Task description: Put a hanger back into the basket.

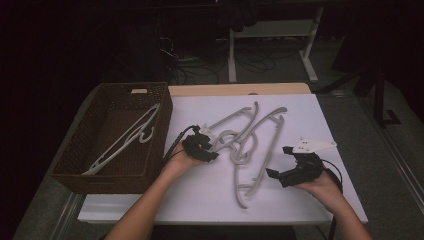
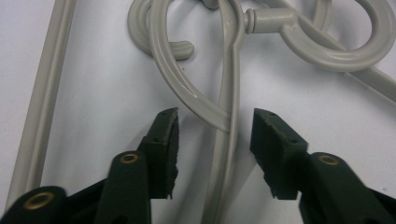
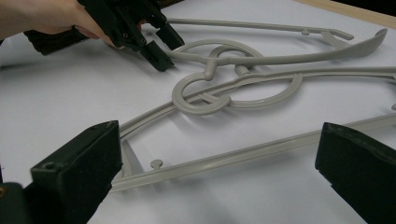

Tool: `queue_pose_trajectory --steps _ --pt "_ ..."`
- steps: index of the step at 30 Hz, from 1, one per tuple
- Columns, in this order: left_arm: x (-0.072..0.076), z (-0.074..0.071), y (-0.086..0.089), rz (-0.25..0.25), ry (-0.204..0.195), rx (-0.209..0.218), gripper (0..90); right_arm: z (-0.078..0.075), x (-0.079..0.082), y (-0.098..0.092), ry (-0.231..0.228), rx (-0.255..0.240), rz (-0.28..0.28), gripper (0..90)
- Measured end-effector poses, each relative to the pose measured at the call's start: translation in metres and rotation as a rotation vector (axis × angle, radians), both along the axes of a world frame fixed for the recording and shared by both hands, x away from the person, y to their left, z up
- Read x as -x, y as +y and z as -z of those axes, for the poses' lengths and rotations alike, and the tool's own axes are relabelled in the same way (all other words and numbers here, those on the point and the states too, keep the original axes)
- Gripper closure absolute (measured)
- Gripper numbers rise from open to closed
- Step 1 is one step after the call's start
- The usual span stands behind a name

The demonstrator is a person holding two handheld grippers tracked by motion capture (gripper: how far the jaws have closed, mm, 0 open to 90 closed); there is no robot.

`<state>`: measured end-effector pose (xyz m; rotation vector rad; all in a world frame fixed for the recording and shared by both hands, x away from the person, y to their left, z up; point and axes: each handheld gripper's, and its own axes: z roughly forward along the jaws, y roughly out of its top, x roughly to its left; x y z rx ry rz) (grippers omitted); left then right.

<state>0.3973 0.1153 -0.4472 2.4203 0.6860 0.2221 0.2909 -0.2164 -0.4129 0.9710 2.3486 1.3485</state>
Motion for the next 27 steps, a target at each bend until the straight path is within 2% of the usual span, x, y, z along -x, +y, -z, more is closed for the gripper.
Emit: queue_pose_trajectory --steps 3,4,7,13,17,19,22,27 --pt "0.000 -0.001 0.001 0.001 0.003 0.001 66.2 -0.001 0.000 -0.001 -0.001 -0.004 0.004 0.1" --pt "0.000 0.000 0.002 -0.004 0.005 0.004 66.2 -0.001 0.000 -0.001 -0.001 -0.004 0.004 0.1" --pt "-0.001 0.000 0.003 -0.012 0.013 0.016 75.0 -0.001 0.001 0.000 0.000 -0.003 0.003 0.1" --pt "-0.002 -0.001 0.003 -0.011 0.017 0.008 78.5 -0.002 0.001 0.000 -0.003 -0.007 0.004 0.2" --pt "-0.003 -0.003 0.003 -0.012 0.035 0.007 81.0 -0.001 0.000 -0.001 0.000 -0.006 0.006 0.1" --pt "-0.003 -0.004 0.002 -0.009 0.053 0.020 81.2 -0.001 0.000 -0.001 0.000 -0.007 0.006 0.1" --pt "-0.001 -0.010 -0.001 -0.005 0.058 0.042 81.4 -0.001 0.000 -0.002 -0.001 -0.008 0.006 0.1" --pt "0.004 -0.027 -0.003 -0.001 0.040 0.074 81.5 -0.002 0.001 -0.002 -0.001 -0.009 0.005 0.1"
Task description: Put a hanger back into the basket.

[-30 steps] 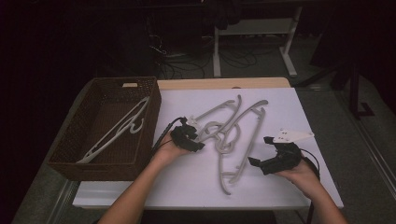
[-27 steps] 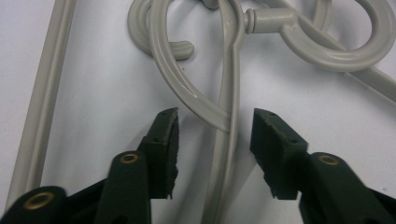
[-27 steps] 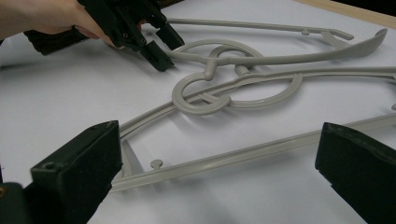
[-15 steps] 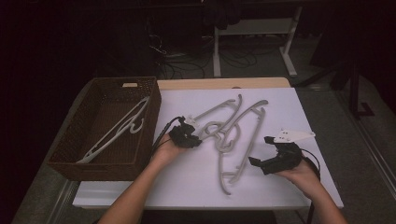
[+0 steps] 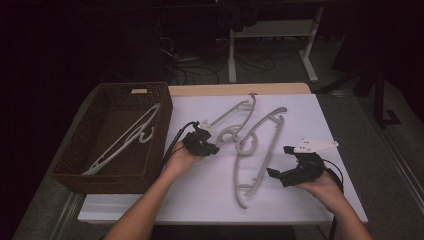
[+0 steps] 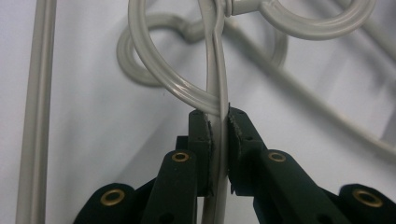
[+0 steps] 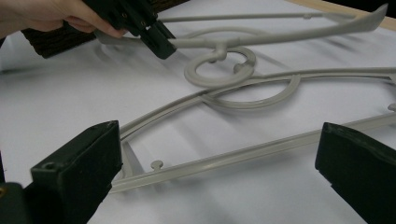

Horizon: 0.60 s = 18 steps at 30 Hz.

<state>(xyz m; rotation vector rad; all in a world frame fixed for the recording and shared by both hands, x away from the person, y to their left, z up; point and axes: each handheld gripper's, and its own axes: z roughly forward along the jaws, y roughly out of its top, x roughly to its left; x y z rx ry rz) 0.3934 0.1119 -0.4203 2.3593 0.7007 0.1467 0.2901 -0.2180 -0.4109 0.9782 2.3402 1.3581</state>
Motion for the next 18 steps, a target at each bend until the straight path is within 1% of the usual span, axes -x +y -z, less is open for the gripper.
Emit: queue_pose_trajectory --steps 4,9,16,18 --pt "0.002 -0.016 0.001 -0.003 0.006 0.019 81.6 -0.001 0.000 0.000 -0.002 -0.003 0.003 0.1" --pt "0.005 -0.040 0.004 -0.008 0.014 0.059 81.5 -0.001 0.000 -0.001 -0.001 -0.007 0.005 0.2" --pt "0.011 -0.085 0.006 0.005 -0.003 0.091 81.6 -0.003 -0.001 -0.001 -0.005 -0.008 0.003 0.1" --pt "0.013 -0.097 0.007 0.016 -0.018 0.092 81.6 -0.003 -0.001 -0.002 -0.005 -0.010 0.006 0.2"
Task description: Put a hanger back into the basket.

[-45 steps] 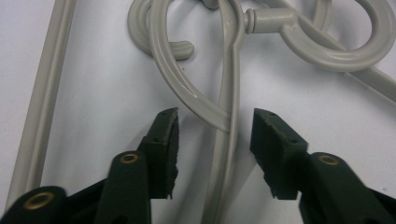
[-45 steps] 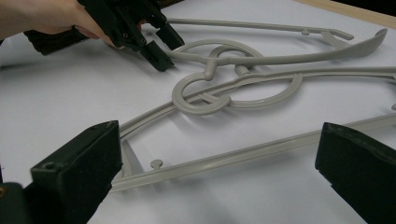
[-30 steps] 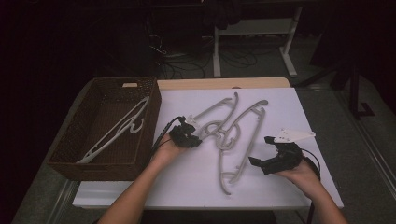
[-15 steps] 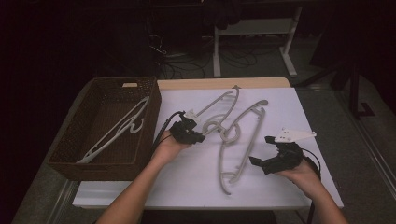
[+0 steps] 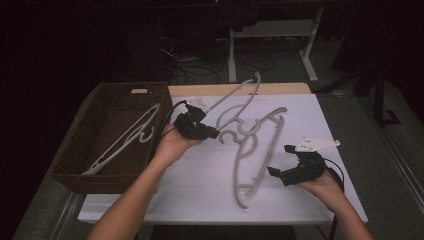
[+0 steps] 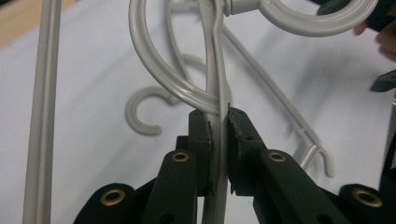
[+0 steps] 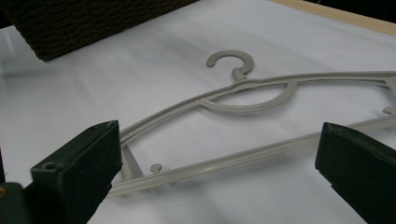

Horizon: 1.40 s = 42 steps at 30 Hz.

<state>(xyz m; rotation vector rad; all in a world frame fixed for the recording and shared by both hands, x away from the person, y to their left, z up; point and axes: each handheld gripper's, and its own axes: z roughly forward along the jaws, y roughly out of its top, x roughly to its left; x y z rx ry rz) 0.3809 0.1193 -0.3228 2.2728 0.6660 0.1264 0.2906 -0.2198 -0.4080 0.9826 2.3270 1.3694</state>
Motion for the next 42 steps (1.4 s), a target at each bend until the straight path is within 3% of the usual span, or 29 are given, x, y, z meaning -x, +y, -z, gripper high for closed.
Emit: queue_pose_trajectory --steps 8,19,29,42 --pt "0.004 -0.038 0.020 0.021 -0.005 0.023 81.6 -0.001 0.000 -0.001 -0.004 -0.005 0.000 0.1" --pt "0.006 -0.067 0.077 -0.016 -0.045 -0.016 81.6 -0.002 0.000 0.001 -0.005 0.000 -0.001 0.1" --pt "0.010 -0.068 0.145 -0.091 -0.052 -0.048 81.6 -0.001 0.000 0.003 -0.003 0.004 -0.004 0.2" --pt "0.021 -0.048 0.226 -0.205 -0.020 -0.049 81.6 -0.001 -0.002 0.002 0.001 0.003 0.003 0.1"
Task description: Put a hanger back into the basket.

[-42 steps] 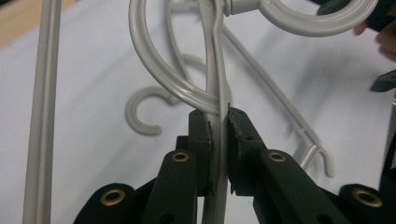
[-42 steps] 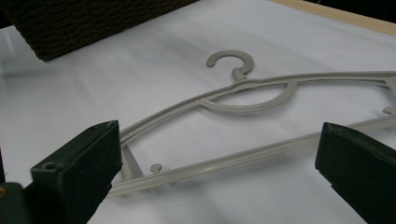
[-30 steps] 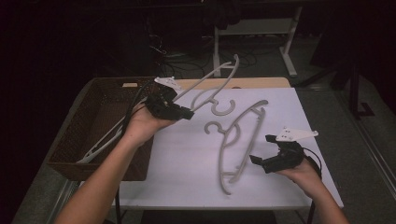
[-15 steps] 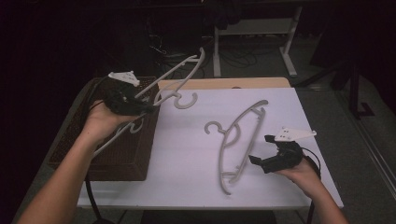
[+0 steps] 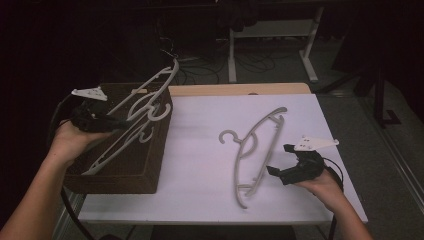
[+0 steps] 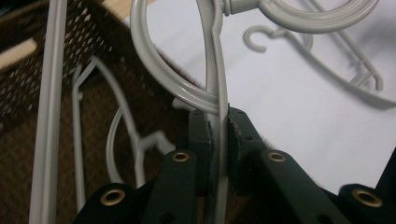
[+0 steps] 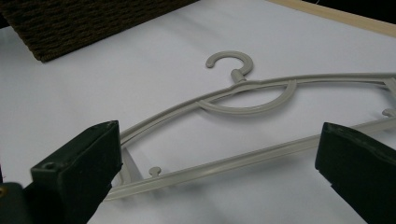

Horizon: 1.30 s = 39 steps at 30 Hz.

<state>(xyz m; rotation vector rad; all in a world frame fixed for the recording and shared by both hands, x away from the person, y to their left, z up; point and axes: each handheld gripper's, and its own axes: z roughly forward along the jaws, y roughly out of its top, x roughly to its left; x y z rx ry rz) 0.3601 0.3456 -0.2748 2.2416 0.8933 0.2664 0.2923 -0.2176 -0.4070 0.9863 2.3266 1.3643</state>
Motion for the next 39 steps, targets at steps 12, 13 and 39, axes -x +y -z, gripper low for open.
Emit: queue_pose_trajectory --steps 12,13,39 --pt "0.013 0.026 0.039 -0.032 0.050 0.009 81.6 0.001 -0.001 0.004 0.002 0.006 -0.003 0.1" --pt "0.013 0.028 0.041 -0.037 0.055 0.009 81.5 0.001 -0.001 0.004 0.003 0.007 -0.004 0.1" --pt "-0.010 0.085 0.055 -0.146 0.125 -0.098 42.6 0.003 -0.003 0.002 0.009 0.010 0.000 0.2"
